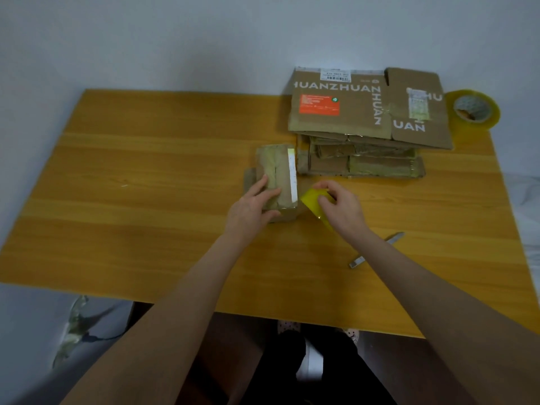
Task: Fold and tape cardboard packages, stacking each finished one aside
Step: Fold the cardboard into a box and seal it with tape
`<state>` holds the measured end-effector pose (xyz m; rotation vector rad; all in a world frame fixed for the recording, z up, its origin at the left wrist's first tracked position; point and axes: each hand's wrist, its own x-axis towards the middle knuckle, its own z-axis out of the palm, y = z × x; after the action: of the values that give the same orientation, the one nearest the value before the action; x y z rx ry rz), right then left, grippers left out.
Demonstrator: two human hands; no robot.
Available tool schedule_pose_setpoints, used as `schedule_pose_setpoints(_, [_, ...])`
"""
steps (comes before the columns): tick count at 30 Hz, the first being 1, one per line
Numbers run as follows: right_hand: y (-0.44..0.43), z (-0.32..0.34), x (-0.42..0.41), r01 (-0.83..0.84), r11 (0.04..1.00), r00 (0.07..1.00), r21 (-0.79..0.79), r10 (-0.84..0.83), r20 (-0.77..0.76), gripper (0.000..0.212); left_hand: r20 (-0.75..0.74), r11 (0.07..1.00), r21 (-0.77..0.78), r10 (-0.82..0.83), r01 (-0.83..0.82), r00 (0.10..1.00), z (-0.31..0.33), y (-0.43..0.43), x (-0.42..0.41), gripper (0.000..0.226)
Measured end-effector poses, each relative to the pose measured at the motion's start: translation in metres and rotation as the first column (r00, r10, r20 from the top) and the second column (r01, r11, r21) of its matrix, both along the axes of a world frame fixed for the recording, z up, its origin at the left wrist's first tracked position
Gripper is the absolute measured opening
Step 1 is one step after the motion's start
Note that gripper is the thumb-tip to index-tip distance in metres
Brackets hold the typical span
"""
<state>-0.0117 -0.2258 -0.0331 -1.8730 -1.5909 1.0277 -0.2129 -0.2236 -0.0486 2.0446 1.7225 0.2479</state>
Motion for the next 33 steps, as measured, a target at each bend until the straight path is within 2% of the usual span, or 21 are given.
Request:
schedule_pose_setpoints(4, [-0.008,0.01,0.005,-0.085,0.992,0.992,0.091,0.076,0.1,0.022,-0.018,1.0,0.027,0.016,-0.015,1.0,0.015,0.004,0.007,0.062])
schedule_pose_setpoints(7, [-0.009,0.015,0.01,-0.128,0.985,0.983,0.113,0.111,0.147,0.021,0.126,0.98,0.182,0.064,-0.086,0.99,0.027,0.005,0.021,0.055])
schedule_pose_setpoints(8, [-0.008,0.016,0.01,-0.152,0.981,0.978,0.12,0.131,0.162,0.022,0.205,0.979,0.166,0.085,-0.12,0.975,0.033,0.006,0.028,0.053])
schedule_pose_setpoints(10, [-0.008,0.021,0.01,-0.21,0.968,0.962,0.135,0.18,0.206,0.023,0.324,0.991,0.005,0.125,-0.134,0.938,0.043,0.008,0.042,0.051])
schedule_pose_setpoints(12, [-0.006,0.024,0.01,-0.264,0.953,0.941,0.146,0.221,0.256,0.024,0.408,0.982,-0.125,0.181,-0.141,0.895,0.05,0.008,0.052,0.035])
schedule_pose_setpoints(14, [-0.003,0.027,0.011,-0.312,0.942,0.917,0.125,0.265,0.298,0.026,0.498,0.962,-0.161,0.271,-0.219,0.824,0.051,0.01,0.055,0.008])
schedule_pose_setpoints(16, [-0.003,0.03,0.009,-0.335,0.938,0.902,0.091,0.291,0.319,0.035,0.513,0.94,-0.171,0.342,-0.296,0.788,0.051,0.01,0.056,0.009])
schedule_pose_setpoints(17, [-0.003,0.032,0.009,-0.294,0.954,0.929,0.065,0.269,0.256,0.047,0.512,0.93,-0.178,0.368,-0.323,0.777,0.05,0.011,0.055,0.015])
schedule_pose_setpoints(19, [-0.001,0.038,0.012,-0.151,0.988,0.988,-0.026,0.152,0.023,0.071,0.538,0.911,-0.204,0.41,-0.358,0.737,0.05,0.011,0.053,0.022])
schedule_pose_setpoints(20, [0.001,0.041,0.014,-0.144,0.987,0.989,-0.066,0.141,-0.047,0.071,0.551,0.902,-0.219,0.429,-0.372,0.716,0.05,0.01,0.052,0.023])
schedule_pose_setpoints(23, [0.001,0.044,0.022,-0.278,0.955,0.954,-0.102,0.261,-0.148,0.037,0.584,0.888,-0.234,0.454,-0.395,0.673,0.052,0.006,0.043,0.024])
schedule_pose_setpoints(24, [0.0,0.045,0.024,-0.288,0.953,0.945,-0.093,0.267,-0.187,0.036,0.592,0.887,-0.232,0.455,-0.399,0.666,0.052,0.005,0.039,0.023])
schedule_pose_setpoints(30, [-0.007,0.05,0.034,-0.382,0.923,0.903,-0.039,0.364,-0.231,0.025,0.601,0.872,-0.239,0.479,-0.427,0.641,0.051,-0.001,0.027,0.021])
schedule_pose_setpoints(33, [-0.006,0.049,0.039,-0.389,0.921,0.92,-0.036,0.386,-0.07,0.025,0.597,0.845,-0.256,0.52,-0.469,0.611,0.051,-0.005,0.018,0.019])
